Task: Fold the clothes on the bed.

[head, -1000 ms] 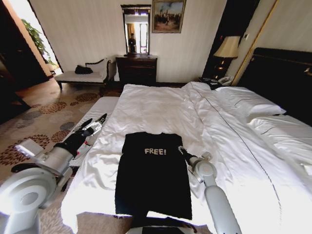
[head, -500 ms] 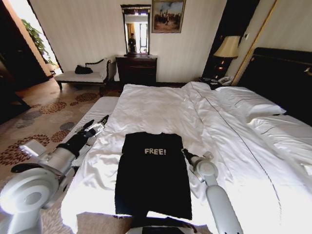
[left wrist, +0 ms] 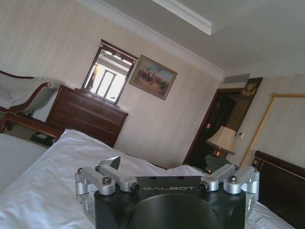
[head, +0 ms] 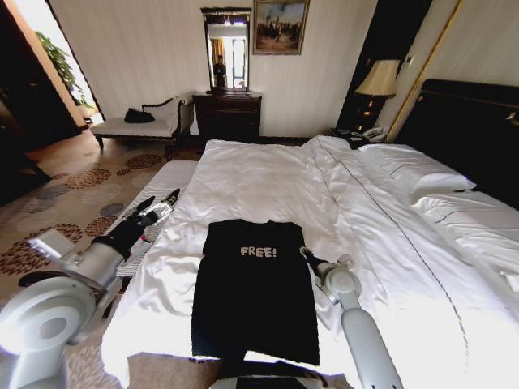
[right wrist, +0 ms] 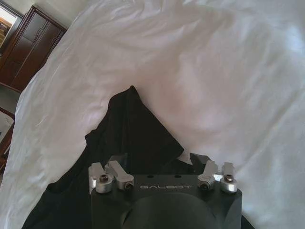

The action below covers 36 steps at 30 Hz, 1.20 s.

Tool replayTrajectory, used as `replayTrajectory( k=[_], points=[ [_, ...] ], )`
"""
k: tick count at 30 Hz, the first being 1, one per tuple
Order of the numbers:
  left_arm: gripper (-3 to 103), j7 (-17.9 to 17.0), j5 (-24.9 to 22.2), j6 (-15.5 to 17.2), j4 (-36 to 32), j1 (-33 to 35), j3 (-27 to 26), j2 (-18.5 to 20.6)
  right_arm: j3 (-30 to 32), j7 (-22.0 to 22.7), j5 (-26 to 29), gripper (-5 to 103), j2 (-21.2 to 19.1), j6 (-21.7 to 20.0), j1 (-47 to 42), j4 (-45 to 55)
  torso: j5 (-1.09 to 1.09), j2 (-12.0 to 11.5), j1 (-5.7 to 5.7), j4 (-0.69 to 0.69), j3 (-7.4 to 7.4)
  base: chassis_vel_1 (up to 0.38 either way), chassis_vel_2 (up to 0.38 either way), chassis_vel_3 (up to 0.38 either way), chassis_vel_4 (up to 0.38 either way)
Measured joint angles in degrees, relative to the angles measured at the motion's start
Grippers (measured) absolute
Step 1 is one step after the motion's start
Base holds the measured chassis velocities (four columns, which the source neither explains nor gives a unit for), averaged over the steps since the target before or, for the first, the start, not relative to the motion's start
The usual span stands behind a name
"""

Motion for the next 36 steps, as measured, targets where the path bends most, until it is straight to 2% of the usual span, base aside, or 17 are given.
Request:
replayTrajectory(
  k=[3,5,7,14,15,17,20,22,23,24,26,27,29,30,32,33,36],
  points=[
    [100,0.0,0.1,0.0,0.2,-0.4,0.2,0.0,0.1,0.2,0.0,91,0.0,0.0,-0.5,0.8,0.0,0.0,0.0,0.0,0.0,0.0,0.0,0.0,0.0],
    [100,0.0,0.1,0.0,0.3,-0.5,0.2,0.1,0.1,0.2,0.0,91,0.0,0.0,-0.6,1.0,0.0,0.0,0.0,-0.01,0.0,0.0,0.0,0.0,0.0],
    [100,0.0,0.1,0.0,0.5,-0.7,0.0,0.2,0.0,0.1,-0.1,99,0.0,0.0,-0.5,0.6,0.0,0.0,0.0,-0.01,0.0,0.0,0.0,0.0,0.0],
    [100,0.0,0.2,0.0,0.7,-0.7,0.2,0.1,-0.6,-0.4,-0.2,101,0.2,0.0,1.5,-1.3,0.0,0.0,0.0,0.0,0.0,0.0,0.0,0.0,0.0],
    [100,-0.1,0.2,0.0,0.7,-0.7,0.2,0.1,-0.7,-0.6,-0.2,96,0.0,0.0,1.8,-1.6,0.0,0.0,0.0,0.0,0.0,0.0,0.0,0.0,0.0],
    [100,-0.1,0.2,0.0,0.7,-0.7,0.2,0.1,-0.7,-0.7,-0.3,96,0.0,0.0,2.0,-1.7,0.0,0.0,0.0,0.0,0.0,0.0,0.0,0.0,0.0],
    [100,-0.1,0.3,-0.1,0.7,-0.7,0.1,0.1,-0.8,-0.8,0.0,83,-0.5,0.2,2.7,-2.1,0.0,0.0,0.0,0.0,0.0,0.0,0.0,0.0,0.0],
    [100,-0.1,0.3,-0.1,0.7,-0.7,0.1,0.1,-0.8,-0.8,0.1,83,-0.6,0.2,2.7,-2.1,0.0,0.0,0.0,0.0,0.0,0.0,0.0,0.0,0.0],
    [100,-0.1,0.3,-0.1,0.7,-0.7,0.0,0.0,-0.8,-0.8,0.2,71,-0.6,0.2,2.7,-1.8,0.0,0.0,0.0,0.0,0.0,0.0,0.0,0.0,0.0],
    [100,-0.1,0.3,-0.1,0.7,-0.7,0.0,0.0,-0.8,-0.8,0.2,66,-0.6,0.2,2.6,-1.7,0.0,0.0,0.0,0.0,0.0,0.0,0.0,0.0,0.0],
    [100,-0.1,0.3,-0.1,0.6,-0.6,0.1,-0.1,-0.9,-0.8,0.0,66,-0.6,0.2,2.4,-1.6,0.0,0.0,0.0,0.0,0.0,0.0,0.0,0.0,0.0],
    [100,-0.1,0.4,-0.1,0.6,-0.6,0.1,-0.2,-1.0,-0.8,-0.2,61,-0.6,0.2,2.2,-1.4,0.0,0.0,0.0,-0.01,0.0,0.0,0.0,0.0,0.0],
    [100,-0.1,0.4,-0.1,0.6,-0.5,0.1,-0.2,-1.0,-0.8,-0.3,61,-0.5,0.2,2.0,-1.4,0.0,0.0,0.0,0.0,0.0,0.0,0.0,0.0,0.0],
    [100,-0.1,0.5,-0.1,0.6,-0.5,0.2,-0.2,-1.0,-0.8,-0.3,50,-0.4,0.2,1.9,-1.3,0.0,0.0,0.0,0.0,0.0,0.0,0.0,0.0,0.0],
    [100,-0.1,0.7,-0.1,0.5,-0.4,0.2,-0.4,-1.0,-0.9,-0.6,39,-0.3,0.2,1.4,-1.1,0.0,0.0,0.0,0.0,0.0,0.0,0.0,0.0,0.0],
    [100,-0.1,0.7,-0.1,0.5,-0.4,0.2,-0.4,-1.0,-0.9,-0.6,39,-0.3,0.2,1.4,-1.1,0.0,0.0,0.0,0.0,0.0,0.0,0.0,0.0,0.0],
    [100,-0.1,0.8,-0.1,0.4,-0.3,0.5,-0.4,-0.9,-0.9,-0.7,23,-0.3,0.1,1.2,-0.8,0.0,0.0,0.0,0.0,0.0,0.0,0.0,0.0,0.0]
  ],
)
